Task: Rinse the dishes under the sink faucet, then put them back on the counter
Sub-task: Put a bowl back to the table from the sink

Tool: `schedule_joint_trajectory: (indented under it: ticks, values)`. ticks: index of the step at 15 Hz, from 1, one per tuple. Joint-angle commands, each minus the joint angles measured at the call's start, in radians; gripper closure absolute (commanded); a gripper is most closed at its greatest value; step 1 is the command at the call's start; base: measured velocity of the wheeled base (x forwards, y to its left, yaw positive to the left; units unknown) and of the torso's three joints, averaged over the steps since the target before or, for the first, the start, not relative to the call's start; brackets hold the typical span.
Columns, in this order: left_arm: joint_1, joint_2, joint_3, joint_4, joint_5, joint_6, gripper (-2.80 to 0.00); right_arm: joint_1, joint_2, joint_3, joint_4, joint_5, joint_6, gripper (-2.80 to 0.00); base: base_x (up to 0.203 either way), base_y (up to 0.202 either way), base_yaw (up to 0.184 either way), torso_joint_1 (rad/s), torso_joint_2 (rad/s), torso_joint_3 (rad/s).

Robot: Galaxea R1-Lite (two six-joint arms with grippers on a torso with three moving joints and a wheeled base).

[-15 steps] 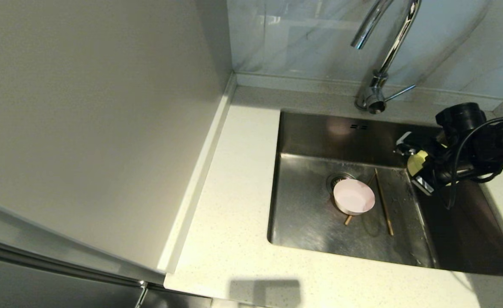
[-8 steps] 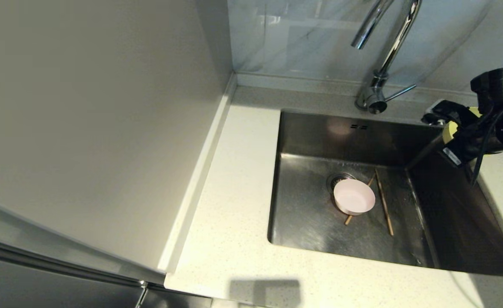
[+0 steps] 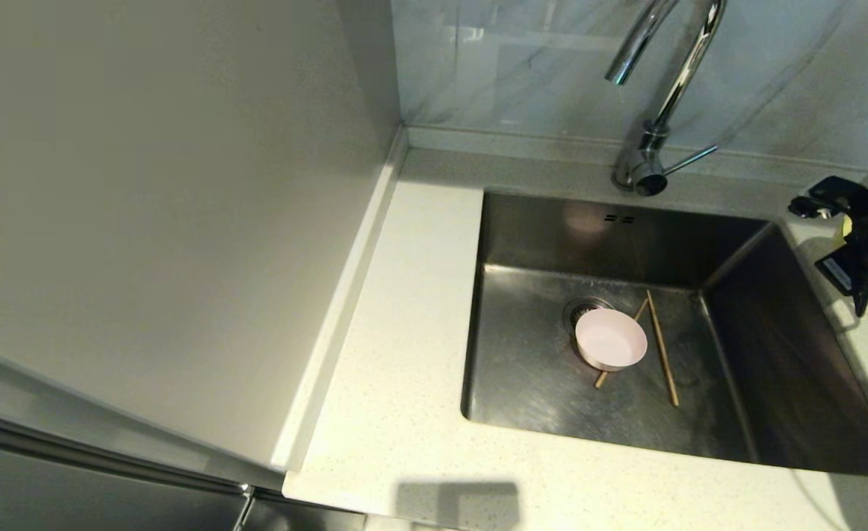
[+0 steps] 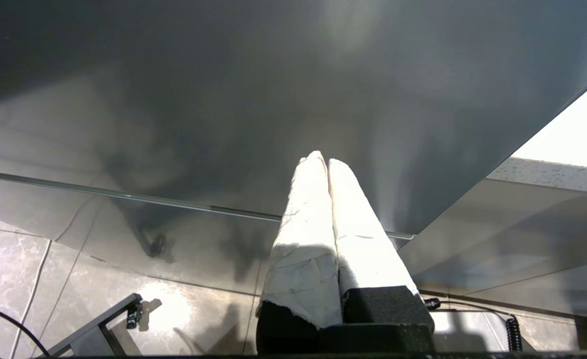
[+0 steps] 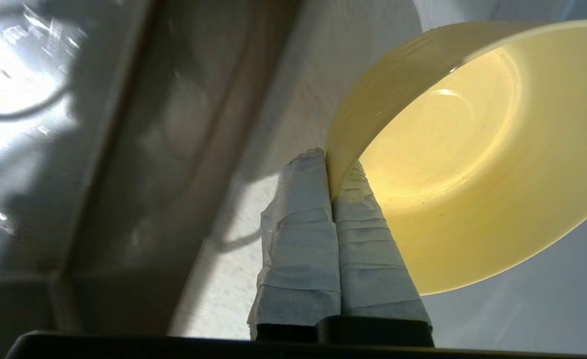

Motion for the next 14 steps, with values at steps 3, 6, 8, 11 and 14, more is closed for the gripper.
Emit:
schedule_joint_trajectory:
  ticks: [3,6,8,11,14]
  values:
    - [0.0,-0.003,0.0,0.0,0.0,-0.001,0.0,-0.051,0.029,0.027,0.001,-0.001,-0.004,0.0,0.0,0.0,0.0,0.0,0.0,0.0]
    - [0.0,-0.003,0.0,0.0,0.0,-0.001,0.0,-0.06,0.044,0.025,0.001,-0.003,-0.006,0.0,0.0,0.0,0.0,0.0,0.0,0.0]
    - [0.0,-0.003,0.0,0.0,0.0,-0.001,0.0,-0.061,0.049,0.025,0.001,-0.003,-0.006,-2.8,0.0,0.0,0.0,0.0,0.0,0.0]
    - [0.0,-0.003,0.0,0.0,0.0,-0.001,0.0,-0.061,0.044,0.025,0.001,0.0,-0.004,-2.8,0.0,0.0,0.0,0.0,0.0,0.0]
    - [0.0,-0.003,0.0,0.0,0.0,-0.001,0.0,-0.061,0.031,0.023,0.0,0.0,-0.003,-2.8,0.0,0.0,0.0,0.0,0.0,0.0]
